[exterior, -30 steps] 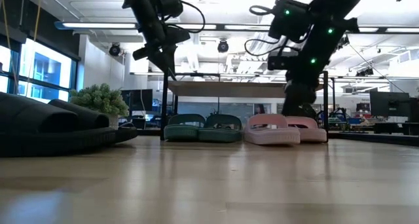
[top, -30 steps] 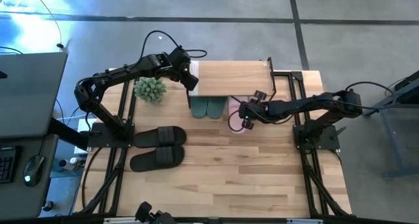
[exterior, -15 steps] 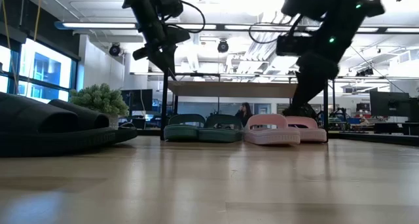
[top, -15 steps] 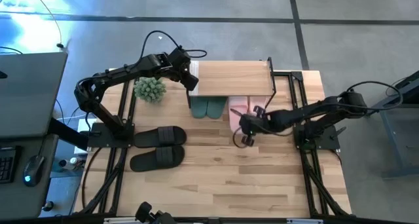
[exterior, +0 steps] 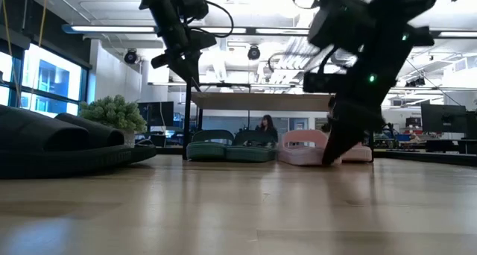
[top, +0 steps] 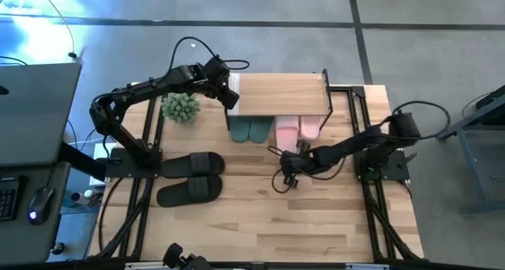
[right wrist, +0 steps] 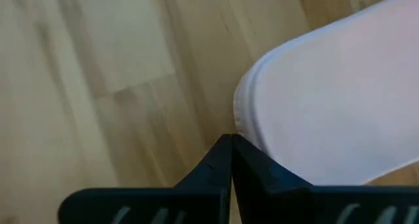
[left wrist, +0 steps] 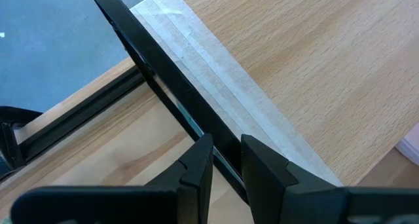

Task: Pick and place slides into the shelf
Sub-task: Put the pink slides under the shelf

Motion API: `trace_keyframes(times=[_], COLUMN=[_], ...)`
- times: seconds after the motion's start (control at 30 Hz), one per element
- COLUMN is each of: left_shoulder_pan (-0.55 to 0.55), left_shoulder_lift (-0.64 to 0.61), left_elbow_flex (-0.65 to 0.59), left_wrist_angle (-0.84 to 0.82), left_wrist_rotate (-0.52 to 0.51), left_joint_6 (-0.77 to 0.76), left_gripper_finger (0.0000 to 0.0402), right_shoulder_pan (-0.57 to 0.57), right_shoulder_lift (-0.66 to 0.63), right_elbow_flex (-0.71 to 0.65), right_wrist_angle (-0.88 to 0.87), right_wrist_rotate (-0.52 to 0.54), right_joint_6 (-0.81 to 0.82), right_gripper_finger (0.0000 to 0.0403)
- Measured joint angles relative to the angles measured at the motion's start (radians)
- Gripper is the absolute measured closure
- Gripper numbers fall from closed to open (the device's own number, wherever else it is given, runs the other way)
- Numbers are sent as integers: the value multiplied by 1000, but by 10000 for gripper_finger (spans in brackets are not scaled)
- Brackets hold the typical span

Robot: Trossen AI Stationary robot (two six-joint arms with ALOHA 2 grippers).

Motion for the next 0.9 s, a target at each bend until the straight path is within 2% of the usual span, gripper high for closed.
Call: trace_keyframes(times=[0.7,0.9], left_shoulder_pan=[0,0], left_shoulder_lift=[0,0], left_elbow_flex=[0,0], left_wrist_angle=[0,0], left_wrist_rotate=[0,0], left_joint_6=[0,0], left_gripper_finger=[334,334], right_shoulder_pan=[-174,-207], right_shoulder_lift=[31,30], right_elbow_flex=[0,0], right_wrist_angle=[43,59], right_wrist_rotate=[20,-6], right_joint_6=[-109,-146], right_gripper_finger=[403,403])
